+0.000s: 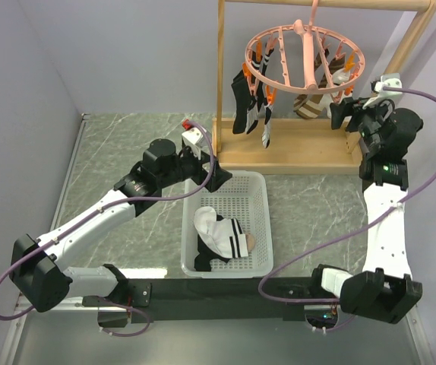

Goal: Clip the socks to the hanger
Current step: Open the clamp at the hanger, then pick up the sock from the bin.

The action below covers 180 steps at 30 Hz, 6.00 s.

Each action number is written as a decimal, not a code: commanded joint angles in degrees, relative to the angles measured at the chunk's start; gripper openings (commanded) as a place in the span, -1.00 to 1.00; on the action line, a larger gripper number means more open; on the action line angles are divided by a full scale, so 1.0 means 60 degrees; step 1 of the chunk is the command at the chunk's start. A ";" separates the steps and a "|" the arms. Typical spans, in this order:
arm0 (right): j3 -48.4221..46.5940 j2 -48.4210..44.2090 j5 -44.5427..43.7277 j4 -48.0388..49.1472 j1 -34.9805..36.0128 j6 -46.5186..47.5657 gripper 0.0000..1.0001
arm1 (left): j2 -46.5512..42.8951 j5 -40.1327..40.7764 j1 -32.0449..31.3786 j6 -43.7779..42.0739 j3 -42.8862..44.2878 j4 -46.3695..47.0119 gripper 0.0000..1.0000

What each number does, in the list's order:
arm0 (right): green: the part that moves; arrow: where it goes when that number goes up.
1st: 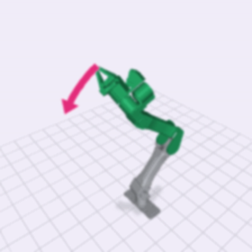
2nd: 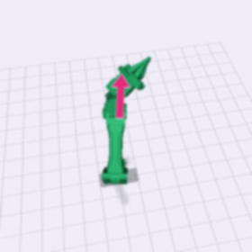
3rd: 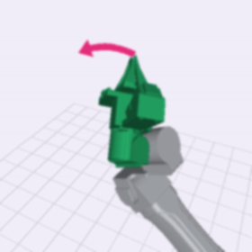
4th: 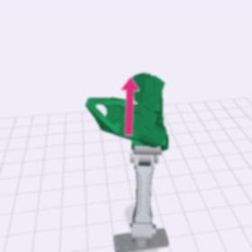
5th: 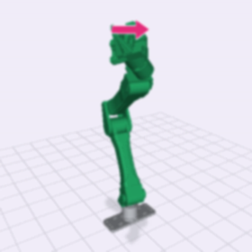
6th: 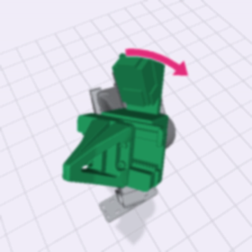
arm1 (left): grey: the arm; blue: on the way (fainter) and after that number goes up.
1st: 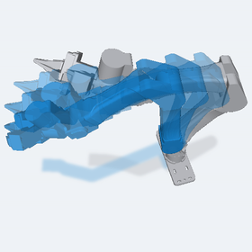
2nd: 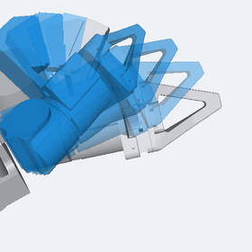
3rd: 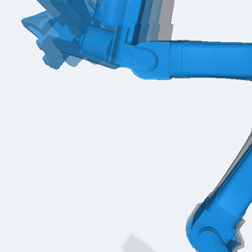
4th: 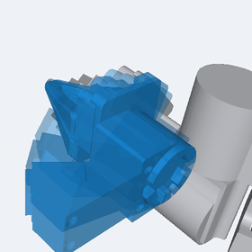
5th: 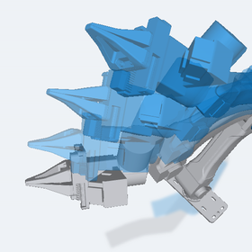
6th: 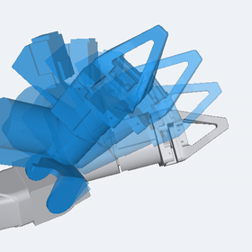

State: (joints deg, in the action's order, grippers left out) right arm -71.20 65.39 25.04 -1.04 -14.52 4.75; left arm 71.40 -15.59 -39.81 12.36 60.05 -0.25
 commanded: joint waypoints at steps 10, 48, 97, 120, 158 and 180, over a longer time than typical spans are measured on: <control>-0.0394 0.0644 0.0923 0.0730 -0.0070 0.0541 0.42 | -0.0093 -0.0404 -0.0044 -0.0053 -0.0092 0.0277 0.96; -0.1654 0.2315 0.1848 0.1301 -0.0011 0.0043 0.11 | 0.0083 -0.0374 -0.0191 -0.0346 -0.0194 0.0247 0.95; -0.1303 0.1744 0.1906 0.1535 0.0150 -0.0703 -0.86 | 0.4111 -0.2045 -0.1172 -0.3276 0.1563 -0.3268 0.61; -0.1317 0.1978 0.2053 0.1653 0.0179 -0.0719 -0.92 | 0.5166 -0.1487 -0.1172 -0.2588 0.1036 -0.2405 0.43; -0.1376 0.2066 0.1745 0.1623 0.0179 -0.1670 -1.00 | 0.3249 -0.1489 -0.1158 -0.1430 0.0641 0.0418 -0.99; -0.1127 0.2008 0.2624 0.2516 0.0209 -0.2902 -1.00 | 0.4415 -0.2102 -0.1157 0.0515 0.2296 0.8810 -0.99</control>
State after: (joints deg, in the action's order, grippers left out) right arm -78.28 77.95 39.81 9.39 -13.80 -10.66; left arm 94.19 -25.12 -46.70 10.48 72.27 37.39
